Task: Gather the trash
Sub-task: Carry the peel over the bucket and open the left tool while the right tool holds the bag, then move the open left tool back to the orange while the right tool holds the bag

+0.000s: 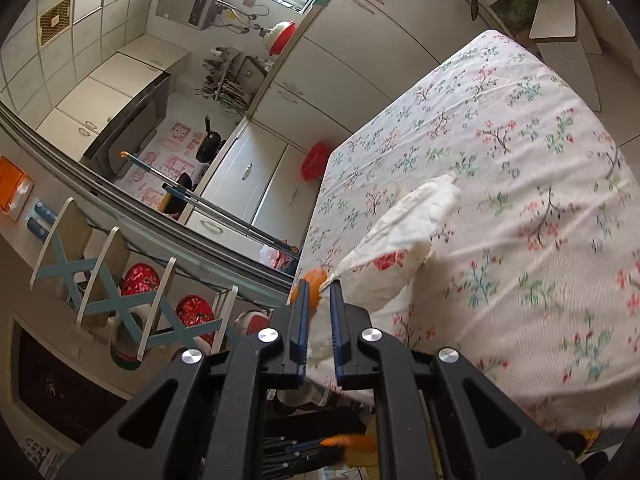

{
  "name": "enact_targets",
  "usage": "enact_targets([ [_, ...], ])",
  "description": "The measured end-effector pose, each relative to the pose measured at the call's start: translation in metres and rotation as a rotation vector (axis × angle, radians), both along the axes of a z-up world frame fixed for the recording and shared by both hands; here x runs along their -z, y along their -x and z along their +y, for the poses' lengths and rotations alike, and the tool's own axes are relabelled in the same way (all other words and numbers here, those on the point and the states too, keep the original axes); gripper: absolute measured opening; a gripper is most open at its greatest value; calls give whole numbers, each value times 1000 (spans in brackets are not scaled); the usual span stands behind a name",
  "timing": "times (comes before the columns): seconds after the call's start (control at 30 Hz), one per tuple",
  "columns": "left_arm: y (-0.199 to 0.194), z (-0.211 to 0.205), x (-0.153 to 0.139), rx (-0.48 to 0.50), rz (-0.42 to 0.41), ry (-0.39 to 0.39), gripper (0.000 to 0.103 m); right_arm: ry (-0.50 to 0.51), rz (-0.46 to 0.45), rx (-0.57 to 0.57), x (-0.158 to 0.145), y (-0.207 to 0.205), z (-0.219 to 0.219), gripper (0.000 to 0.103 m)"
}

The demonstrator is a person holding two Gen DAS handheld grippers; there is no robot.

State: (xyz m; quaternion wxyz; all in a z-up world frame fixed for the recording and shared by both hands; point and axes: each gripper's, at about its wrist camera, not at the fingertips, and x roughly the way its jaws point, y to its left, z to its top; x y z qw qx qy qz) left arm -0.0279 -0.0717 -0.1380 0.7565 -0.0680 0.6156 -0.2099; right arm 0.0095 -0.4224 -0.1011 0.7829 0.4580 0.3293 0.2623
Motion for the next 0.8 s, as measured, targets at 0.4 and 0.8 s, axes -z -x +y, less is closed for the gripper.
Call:
enact_targets([
  [0.4, 1, 20, -26, -86, -101, 12, 22, 19, 12, 8, 1, 21, 4, 9],
  [0.8, -57, 41, -84, -136, -354, -182, 31, 107, 52, 34, 9, 27, 5, 10],
])
